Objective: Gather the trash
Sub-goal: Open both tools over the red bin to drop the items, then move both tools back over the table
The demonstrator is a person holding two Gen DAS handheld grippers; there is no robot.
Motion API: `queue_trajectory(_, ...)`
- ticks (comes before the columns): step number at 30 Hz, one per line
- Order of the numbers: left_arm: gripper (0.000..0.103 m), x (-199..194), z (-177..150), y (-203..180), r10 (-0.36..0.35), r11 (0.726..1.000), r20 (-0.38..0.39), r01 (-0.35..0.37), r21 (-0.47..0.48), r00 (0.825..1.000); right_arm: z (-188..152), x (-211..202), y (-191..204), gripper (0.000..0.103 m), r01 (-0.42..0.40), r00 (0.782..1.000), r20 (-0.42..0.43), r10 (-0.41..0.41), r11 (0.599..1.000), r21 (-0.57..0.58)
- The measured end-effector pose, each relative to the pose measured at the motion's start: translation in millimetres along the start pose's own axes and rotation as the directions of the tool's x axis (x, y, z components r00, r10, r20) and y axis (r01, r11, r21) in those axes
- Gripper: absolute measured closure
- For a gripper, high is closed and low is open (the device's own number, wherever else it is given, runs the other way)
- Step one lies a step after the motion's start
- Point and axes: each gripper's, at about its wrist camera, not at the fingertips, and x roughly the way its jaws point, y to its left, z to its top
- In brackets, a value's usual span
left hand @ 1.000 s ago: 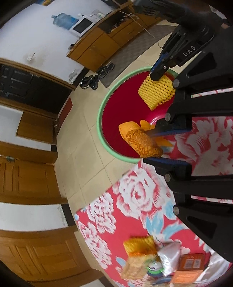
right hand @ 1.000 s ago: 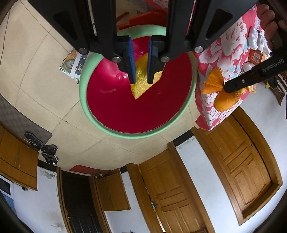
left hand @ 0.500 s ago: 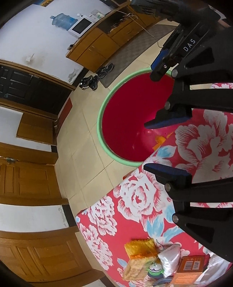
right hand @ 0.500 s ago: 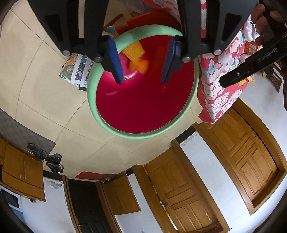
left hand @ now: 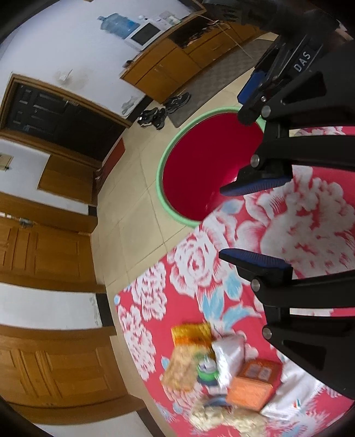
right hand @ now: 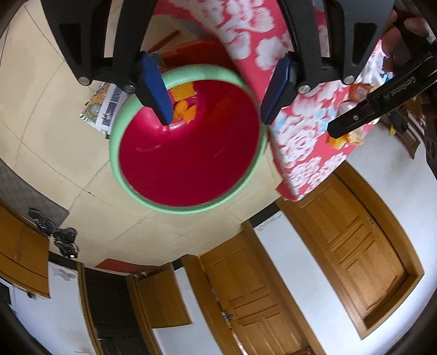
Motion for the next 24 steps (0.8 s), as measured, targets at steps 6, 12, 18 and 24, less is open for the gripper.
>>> queue_trajectory(6, 0.063, -20.3, -5.4, 20.2, 0.040, 0.998, 0.021, -0.039, -0.049, 0.999, -5.9, -13.3, 16.4, 0.026, -0.029, 1.000, 0.010, 0.029, 0.999, -0.034)
queue_trajectory(12, 0.063, -38.6, -13.0, 48.5, 0.094, 0.991, 0.042, -0.090, -0.096, 0.995, -11.6, -16.0, 31.3, 0.021, -0.060, 0.998, -0.003, 0.059, 0.997, -0.053)
queue_trajectory(18, 0.063, -51.5, -21.7, 83.5, 0.151, 0.977, 0.047, -0.142, -0.158, 0.987, -18.3, -11.6, 49.2, 0.018, -0.073, 0.997, -0.017, 0.072, 0.994, -0.085)
queue_trajectory(24, 0.061, -64.2, -29.4, 118.9, 0.218, 0.956, 0.047, -0.203, -0.214, 0.975, -26.0, -6.2, 65.6, 0.013, -0.083, 0.996, -0.037, 0.079, 0.991, -0.102)
